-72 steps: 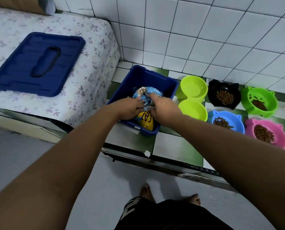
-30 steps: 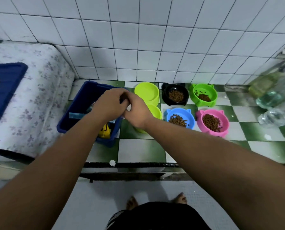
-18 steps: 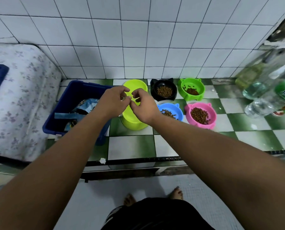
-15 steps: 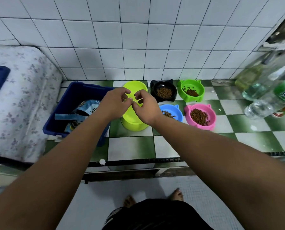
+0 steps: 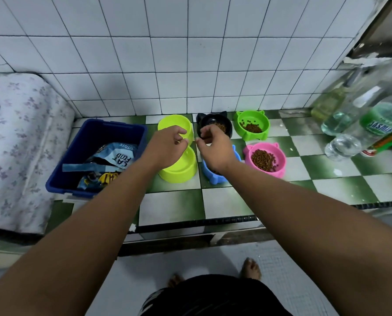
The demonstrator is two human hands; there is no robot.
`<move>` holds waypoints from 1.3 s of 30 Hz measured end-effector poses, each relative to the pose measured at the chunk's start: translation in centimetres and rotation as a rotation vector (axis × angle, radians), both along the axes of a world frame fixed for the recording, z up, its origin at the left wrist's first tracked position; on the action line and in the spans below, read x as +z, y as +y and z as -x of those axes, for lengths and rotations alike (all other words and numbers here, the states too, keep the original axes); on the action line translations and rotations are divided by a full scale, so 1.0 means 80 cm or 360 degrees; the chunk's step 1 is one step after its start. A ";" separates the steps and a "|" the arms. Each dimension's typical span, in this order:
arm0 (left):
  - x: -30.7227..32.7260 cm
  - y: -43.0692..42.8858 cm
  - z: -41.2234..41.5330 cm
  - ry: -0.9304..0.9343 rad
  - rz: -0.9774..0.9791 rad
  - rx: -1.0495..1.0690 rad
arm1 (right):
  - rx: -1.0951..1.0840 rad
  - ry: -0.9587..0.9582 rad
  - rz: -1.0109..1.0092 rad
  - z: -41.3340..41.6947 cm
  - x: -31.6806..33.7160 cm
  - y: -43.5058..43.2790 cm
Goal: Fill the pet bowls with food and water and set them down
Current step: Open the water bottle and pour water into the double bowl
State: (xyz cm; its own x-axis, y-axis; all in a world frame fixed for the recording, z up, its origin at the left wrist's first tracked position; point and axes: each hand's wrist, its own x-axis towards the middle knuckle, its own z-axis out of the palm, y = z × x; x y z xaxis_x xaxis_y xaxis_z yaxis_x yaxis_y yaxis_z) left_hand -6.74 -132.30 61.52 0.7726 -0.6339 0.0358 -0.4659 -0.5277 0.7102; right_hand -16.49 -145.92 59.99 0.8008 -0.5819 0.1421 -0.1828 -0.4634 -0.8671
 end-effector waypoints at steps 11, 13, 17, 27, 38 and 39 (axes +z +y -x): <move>0.008 -0.175 0.094 -0.0015 0.0057 -0.0066 | -0.0233 -0.0091 -0.0102 0.105 0.015 -0.172; 0.006 -0.218 0.115 0.0005 0.0070 -0.0082 | -0.0272 -0.0075 -0.0097 0.131 0.019 -0.213; 0.008 -0.304 0.161 0.0020 0.0108 -0.0107 | -0.0299 -0.0015 -0.0035 0.188 0.022 -0.300; 0.017 -0.471 0.248 0.0089 0.0109 -0.0322 | -0.0426 -0.0063 0.0132 0.306 0.025 -0.432; 0.023 -0.580 0.276 0.0429 0.0300 -0.0641 | -0.0898 -0.0371 0.0050 0.374 0.072 -0.502; 0.022 -0.586 0.278 0.0485 0.0331 -0.0646 | -0.0952 -0.0434 0.0028 0.367 0.081 -0.508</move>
